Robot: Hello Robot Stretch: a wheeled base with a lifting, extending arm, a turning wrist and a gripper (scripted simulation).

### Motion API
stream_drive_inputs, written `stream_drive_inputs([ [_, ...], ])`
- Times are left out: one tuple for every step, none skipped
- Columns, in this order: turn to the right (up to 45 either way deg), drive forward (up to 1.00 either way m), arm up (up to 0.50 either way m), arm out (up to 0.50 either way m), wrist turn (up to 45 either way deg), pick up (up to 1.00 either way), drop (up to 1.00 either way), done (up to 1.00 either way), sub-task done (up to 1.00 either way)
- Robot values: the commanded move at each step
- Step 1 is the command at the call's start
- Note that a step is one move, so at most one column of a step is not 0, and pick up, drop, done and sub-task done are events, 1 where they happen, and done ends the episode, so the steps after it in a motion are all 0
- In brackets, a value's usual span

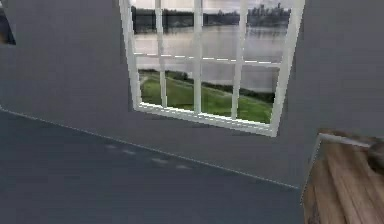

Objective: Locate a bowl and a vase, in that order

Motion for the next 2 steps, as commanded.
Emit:
stream_drive_inputs([
  [-42.0,0.0,0.0,0.0,0.0,0.0,0.0,0.0,0.0],
  [0.0,0.65,0.0,0.0,0.0,0.0,0.0,0.0,0.0],
])
